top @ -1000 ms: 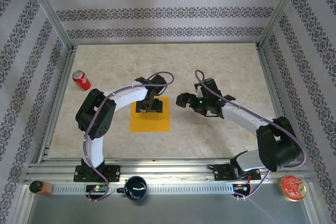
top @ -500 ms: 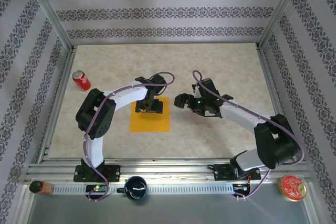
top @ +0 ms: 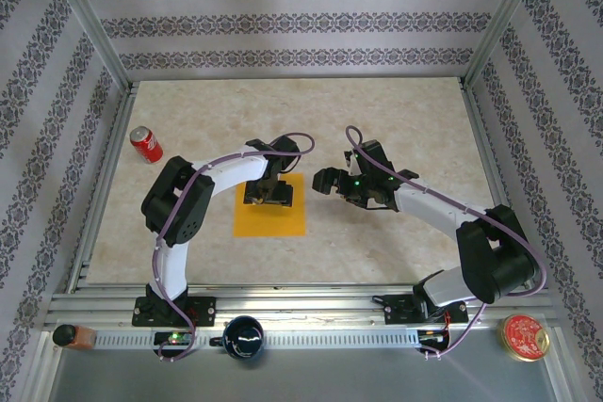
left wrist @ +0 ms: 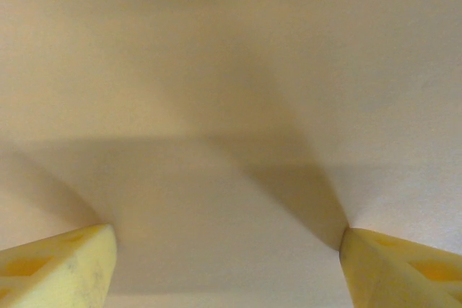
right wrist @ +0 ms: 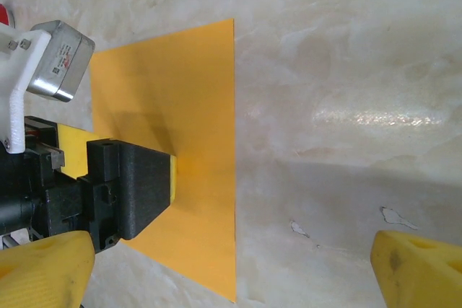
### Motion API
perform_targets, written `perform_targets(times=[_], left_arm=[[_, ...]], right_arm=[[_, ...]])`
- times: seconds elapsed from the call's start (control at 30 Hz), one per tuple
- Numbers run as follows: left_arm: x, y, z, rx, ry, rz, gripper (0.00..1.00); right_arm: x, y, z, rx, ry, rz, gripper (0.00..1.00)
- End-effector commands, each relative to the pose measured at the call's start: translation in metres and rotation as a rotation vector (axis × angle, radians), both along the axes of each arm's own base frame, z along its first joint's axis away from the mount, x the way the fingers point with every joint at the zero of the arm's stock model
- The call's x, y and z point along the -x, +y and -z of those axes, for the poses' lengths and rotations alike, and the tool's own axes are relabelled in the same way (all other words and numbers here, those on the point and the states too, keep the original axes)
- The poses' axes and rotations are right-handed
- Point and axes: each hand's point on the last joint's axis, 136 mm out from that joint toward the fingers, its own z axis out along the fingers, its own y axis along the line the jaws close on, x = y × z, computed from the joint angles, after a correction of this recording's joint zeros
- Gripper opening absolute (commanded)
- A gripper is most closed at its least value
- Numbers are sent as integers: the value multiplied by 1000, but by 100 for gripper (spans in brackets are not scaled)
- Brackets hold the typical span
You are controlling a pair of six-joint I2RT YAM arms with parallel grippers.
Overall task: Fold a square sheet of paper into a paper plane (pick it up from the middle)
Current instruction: First fold the square sheet of paper in half at the center of the table.
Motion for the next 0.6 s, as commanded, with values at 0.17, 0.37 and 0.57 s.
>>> perform_targets(times=[0.17, 0.37, 0.57], left_arm=[[5, 11, 6, -43, 44, -17, 83], [-4, 11, -13, -30, -23, -58, 83], [-7, 7, -17, -1, -45, -80, 84]], right_arm=[[-1, 4, -10, -11, -20, 4, 98], [-2, 3, -12, -11, -24, 6, 98], [-2, 3, -10, -9, -19, 6, 98]])
